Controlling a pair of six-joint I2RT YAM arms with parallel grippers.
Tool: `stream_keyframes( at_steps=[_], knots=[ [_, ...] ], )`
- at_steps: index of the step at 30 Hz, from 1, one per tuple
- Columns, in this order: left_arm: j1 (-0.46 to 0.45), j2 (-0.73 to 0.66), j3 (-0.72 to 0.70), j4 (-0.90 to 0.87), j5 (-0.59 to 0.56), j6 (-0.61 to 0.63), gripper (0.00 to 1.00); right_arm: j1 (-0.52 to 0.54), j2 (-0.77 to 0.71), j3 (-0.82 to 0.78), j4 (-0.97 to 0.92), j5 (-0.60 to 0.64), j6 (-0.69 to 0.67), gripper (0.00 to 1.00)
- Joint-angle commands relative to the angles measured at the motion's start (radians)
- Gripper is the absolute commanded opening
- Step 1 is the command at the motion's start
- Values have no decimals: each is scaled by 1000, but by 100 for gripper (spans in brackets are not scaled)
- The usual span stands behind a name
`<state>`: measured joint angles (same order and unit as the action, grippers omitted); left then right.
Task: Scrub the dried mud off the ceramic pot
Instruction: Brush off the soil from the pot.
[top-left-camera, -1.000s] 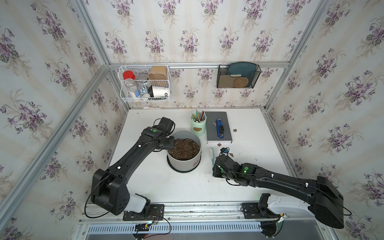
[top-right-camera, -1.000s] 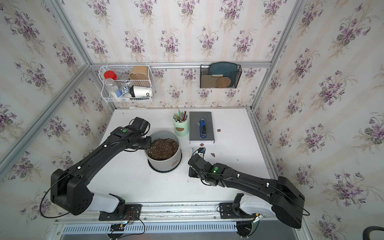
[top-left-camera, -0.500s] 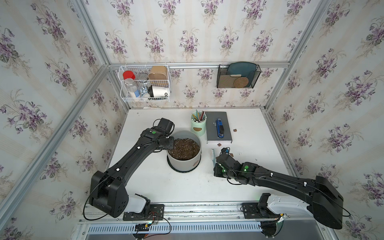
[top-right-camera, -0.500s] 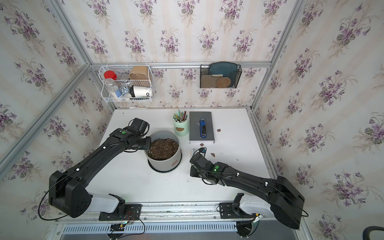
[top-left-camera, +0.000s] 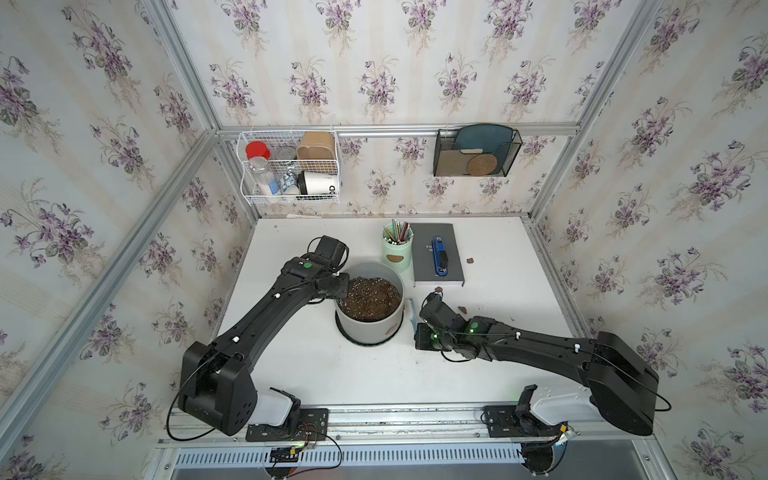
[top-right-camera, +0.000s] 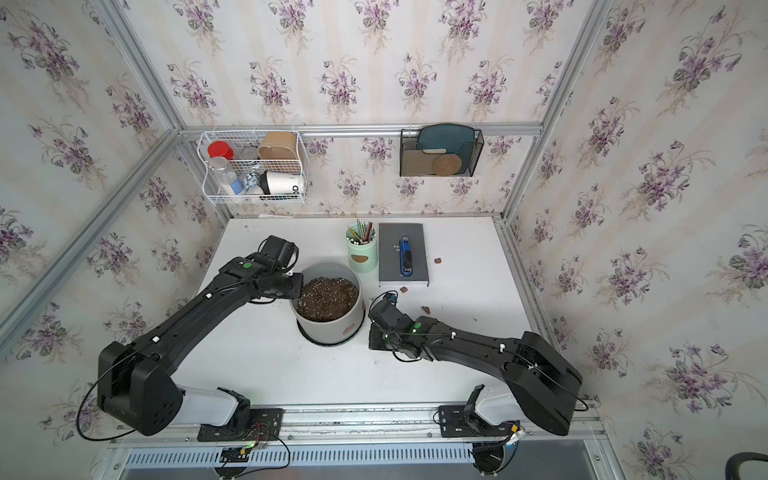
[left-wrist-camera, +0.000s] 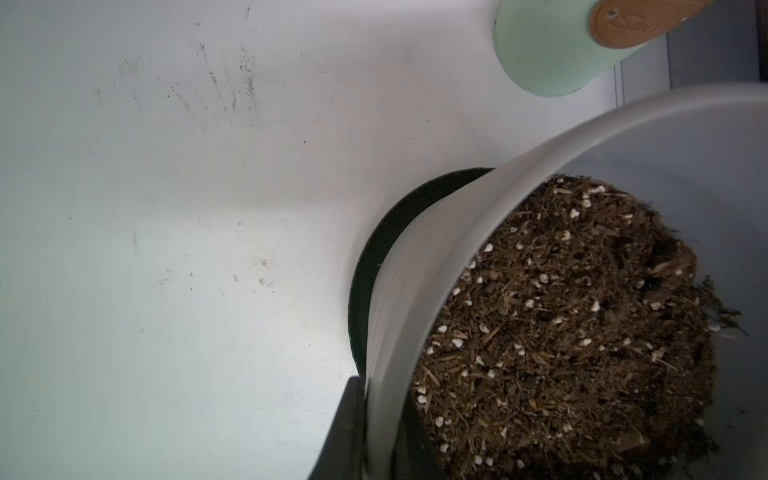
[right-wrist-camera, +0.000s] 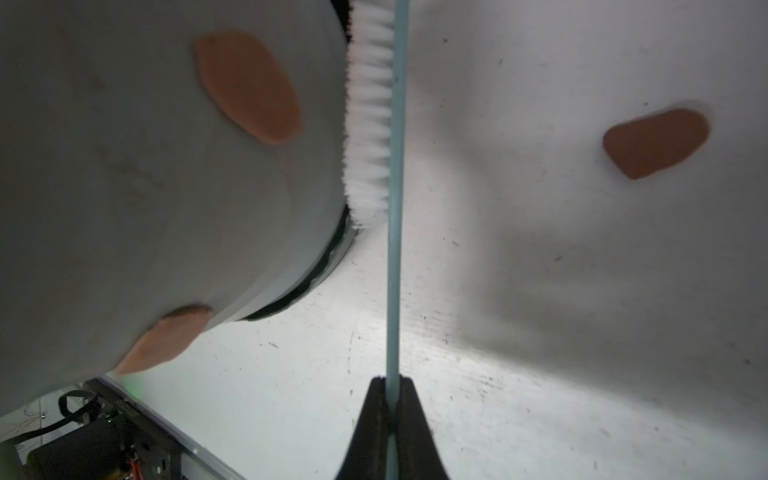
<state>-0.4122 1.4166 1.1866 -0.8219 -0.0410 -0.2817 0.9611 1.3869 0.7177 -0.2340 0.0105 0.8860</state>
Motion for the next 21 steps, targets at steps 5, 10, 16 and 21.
stream_keyframes(
  at_steps=[5, 10, 16, 21],
  knots=[
    [-2, 5, -10, 20, 142, -28, 0, 22, -3, -22, 61, -26, 45, 0],
    [-2, 6, -10, 20, 141, -34, 0, 57, -19, -3, 76, -20, 50, 0],
    [-3, 10, -8, 19, 142, -34, 0, 60, -44, -7, 74, -11, 59, 0],
    [-3, 11, -7, 17, 140, -34, 0, 59, -66, 5, 47, 19, 52, 0]
  ],
)
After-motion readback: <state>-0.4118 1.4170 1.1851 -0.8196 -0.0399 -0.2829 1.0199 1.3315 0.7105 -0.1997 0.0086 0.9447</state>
